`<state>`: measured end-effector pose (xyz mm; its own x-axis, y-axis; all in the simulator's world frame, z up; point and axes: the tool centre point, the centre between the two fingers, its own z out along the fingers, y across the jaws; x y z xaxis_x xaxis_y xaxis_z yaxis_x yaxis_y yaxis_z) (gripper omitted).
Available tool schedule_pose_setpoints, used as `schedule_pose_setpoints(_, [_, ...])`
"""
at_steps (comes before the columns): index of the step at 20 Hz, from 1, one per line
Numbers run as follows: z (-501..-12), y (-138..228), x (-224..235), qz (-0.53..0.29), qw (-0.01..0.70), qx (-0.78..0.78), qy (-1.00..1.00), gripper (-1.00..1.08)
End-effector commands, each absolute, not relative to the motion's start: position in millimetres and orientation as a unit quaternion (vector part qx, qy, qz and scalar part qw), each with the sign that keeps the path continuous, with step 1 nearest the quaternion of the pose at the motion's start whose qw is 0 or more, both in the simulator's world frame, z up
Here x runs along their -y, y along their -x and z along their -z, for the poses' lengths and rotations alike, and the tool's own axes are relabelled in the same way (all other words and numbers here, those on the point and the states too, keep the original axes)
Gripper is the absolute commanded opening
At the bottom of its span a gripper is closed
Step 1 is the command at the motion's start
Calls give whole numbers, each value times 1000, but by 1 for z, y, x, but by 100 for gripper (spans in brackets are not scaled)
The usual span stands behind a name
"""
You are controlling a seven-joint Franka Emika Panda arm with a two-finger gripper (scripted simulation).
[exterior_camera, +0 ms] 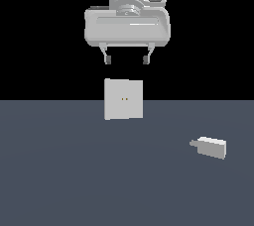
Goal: Plug the charger into the wall socket.
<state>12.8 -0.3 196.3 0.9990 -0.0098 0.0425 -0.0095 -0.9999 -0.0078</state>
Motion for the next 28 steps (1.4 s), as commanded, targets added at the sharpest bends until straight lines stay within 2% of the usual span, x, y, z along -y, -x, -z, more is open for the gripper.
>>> schedule_pose_setpoints(1, [-196,-13,0,21,4,-5,1000,100])
schedule_pose_setpoints(11, [-191,-4,6,29,7,17,999,100])
schedule_pose_setpoints(28, [-159,33,43,66,22,128,989,100])
